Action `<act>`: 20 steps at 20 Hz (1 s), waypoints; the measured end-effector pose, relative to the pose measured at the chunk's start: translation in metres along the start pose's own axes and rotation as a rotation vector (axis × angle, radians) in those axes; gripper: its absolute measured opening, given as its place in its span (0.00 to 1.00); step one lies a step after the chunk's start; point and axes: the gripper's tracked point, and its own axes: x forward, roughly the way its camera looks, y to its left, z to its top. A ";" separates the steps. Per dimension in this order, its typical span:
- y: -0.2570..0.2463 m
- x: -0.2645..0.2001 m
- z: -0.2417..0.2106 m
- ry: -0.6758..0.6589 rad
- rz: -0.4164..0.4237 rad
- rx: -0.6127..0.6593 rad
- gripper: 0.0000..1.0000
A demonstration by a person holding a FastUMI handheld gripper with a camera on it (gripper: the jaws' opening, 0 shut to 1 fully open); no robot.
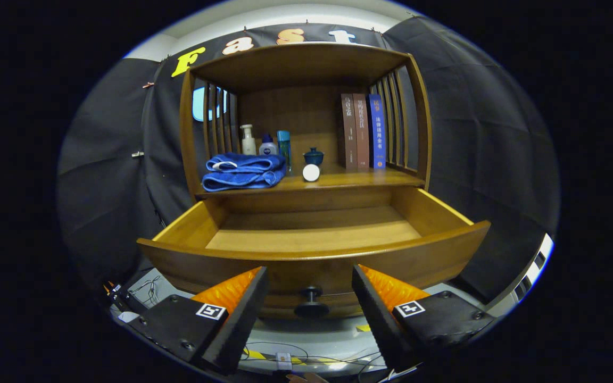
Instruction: Pull open the drawer, take out the items inside it, and place them on the countertop above the cabinet.
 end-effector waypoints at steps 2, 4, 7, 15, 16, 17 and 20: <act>-0.001 0.005 -0.002 0.004 -0.004 -0.009 0.99; -0.002 0.011 0.000 -0.001 -0.010 -0.014 0.99; 0.002 0.010 0.000 -0.010 -0.014 -0.028 1.00; 0.008 0.024 0.006 -0.007 -0.008 0.005 1.00; 0.008 0.029 0.008 -0.007 -0.008 0.006 0.99; 0.009 0.035 0.011 -0.008 -0.009 0.005 0.99; 0.010 0.056 0.026 -0.042 -0.011 0.005 1.00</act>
